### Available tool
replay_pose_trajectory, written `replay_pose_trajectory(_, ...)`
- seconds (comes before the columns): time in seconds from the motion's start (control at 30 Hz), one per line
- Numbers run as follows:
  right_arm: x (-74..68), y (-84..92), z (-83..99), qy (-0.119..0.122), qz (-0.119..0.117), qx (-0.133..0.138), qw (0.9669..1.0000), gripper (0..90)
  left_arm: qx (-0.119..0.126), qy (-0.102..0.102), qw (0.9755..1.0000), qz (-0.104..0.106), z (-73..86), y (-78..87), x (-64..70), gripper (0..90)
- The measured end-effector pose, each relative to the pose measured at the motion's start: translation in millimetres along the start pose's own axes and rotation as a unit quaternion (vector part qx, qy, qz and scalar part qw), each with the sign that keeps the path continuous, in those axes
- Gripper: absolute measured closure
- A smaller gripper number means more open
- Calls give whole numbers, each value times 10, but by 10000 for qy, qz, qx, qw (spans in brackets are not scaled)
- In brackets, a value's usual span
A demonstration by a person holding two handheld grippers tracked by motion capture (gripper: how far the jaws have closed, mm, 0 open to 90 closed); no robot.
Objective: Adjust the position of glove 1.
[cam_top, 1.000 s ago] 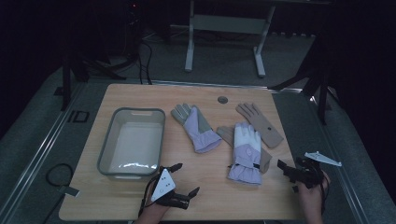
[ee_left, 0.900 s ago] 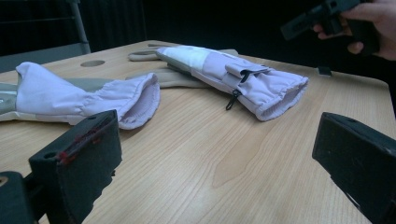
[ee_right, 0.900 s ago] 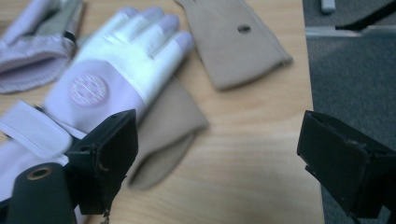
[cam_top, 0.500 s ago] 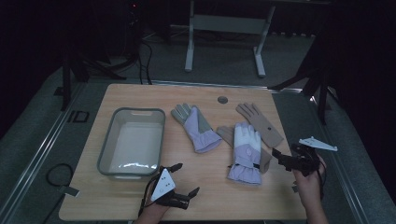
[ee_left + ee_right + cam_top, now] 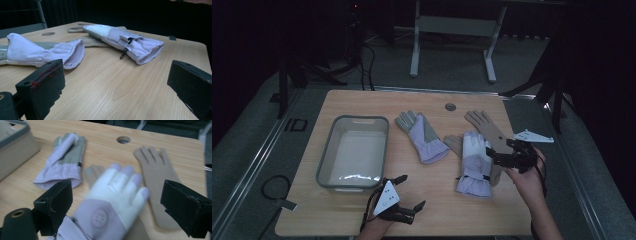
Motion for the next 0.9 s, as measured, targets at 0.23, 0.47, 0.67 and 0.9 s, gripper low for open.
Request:
replay_pose_trajectory(0.23,-122,-169,-190,209,-217,-147,9994,125,1,-1,10000,9,0,-1,0,12)
replay_pose_trajectory(0.47,-237,-360,-315,388,-354,-269,9983,152,-1,20,10000,19,0,-1,-2,12)
replay_pose_trajectory(0.67,-382,-579,-418,572,-524,-436,9960,189,-2,27,10000,37,0,-1,-2,12)
replay_pose_trajectory(0.9,-493,-785,-479,707,-705,-595,9932,271,-4,28,10000,76,0,1,2,12)
Point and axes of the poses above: each handheld gripper's, and its own axes: y roughly backward along the jaws, z roughly out of its underside, x roughly to its right, the point moved 5 cm from there along -y, roughly forward along the jaws, and after that the axes turned 6 degrees about -z, right-handed, at the moved point
